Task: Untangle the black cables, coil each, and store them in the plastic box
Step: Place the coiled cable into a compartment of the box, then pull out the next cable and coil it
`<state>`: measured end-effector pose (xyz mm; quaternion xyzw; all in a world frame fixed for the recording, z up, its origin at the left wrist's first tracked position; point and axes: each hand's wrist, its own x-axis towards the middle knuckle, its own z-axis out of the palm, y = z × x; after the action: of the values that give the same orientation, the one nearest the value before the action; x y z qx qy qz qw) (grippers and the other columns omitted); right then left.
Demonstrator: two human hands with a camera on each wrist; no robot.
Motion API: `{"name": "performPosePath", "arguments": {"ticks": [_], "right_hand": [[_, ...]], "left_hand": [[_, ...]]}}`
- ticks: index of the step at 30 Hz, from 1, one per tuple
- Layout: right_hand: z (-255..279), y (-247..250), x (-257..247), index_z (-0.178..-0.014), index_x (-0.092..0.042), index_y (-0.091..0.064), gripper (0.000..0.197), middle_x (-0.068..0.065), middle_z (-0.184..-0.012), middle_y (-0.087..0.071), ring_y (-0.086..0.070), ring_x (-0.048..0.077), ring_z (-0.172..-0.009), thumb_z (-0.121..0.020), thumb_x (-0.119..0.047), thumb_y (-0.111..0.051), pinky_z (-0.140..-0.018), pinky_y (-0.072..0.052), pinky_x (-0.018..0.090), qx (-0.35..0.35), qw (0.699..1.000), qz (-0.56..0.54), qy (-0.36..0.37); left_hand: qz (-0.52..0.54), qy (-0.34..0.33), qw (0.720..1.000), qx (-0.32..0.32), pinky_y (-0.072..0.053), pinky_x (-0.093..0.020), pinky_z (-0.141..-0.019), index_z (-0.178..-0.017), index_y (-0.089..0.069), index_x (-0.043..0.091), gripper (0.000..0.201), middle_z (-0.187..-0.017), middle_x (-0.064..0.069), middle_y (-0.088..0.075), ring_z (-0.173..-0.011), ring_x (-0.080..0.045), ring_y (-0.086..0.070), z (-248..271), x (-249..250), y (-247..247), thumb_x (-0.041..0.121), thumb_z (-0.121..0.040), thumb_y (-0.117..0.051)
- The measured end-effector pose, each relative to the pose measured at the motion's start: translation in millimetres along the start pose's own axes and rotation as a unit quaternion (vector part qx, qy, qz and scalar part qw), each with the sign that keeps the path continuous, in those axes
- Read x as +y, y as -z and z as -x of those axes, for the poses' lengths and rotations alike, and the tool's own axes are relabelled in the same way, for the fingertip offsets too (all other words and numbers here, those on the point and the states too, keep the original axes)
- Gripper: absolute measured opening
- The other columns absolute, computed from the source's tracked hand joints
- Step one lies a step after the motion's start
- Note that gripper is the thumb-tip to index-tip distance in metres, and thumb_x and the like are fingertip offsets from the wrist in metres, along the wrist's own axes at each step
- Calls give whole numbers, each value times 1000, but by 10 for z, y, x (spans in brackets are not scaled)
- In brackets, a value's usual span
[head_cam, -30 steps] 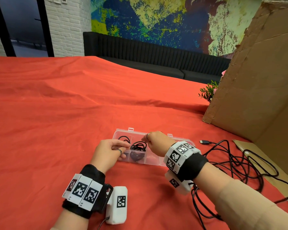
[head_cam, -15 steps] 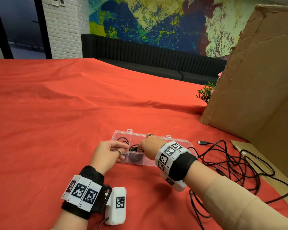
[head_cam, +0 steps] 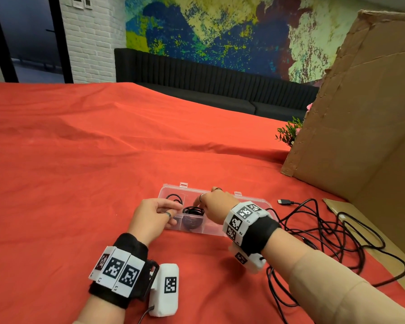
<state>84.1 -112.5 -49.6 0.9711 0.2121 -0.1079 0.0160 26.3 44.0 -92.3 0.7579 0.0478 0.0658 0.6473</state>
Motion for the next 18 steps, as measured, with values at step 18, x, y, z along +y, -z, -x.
{"name": "performPosePath", "arguments": {"ticks": [18], "right_hand": [[751,479,934,-96,-31,-59,25,-6,-91,-68,-61,13,-69,-92,-10,-46,-57,-46,15,187,913,-362,-33]], "left_hand": [[-36,14,999,9,-50,-18,-46,-78,-70,9,23,-61,-4,-66,-48,-12,-60,-49,39,-43,-9,-84,-56]]}}
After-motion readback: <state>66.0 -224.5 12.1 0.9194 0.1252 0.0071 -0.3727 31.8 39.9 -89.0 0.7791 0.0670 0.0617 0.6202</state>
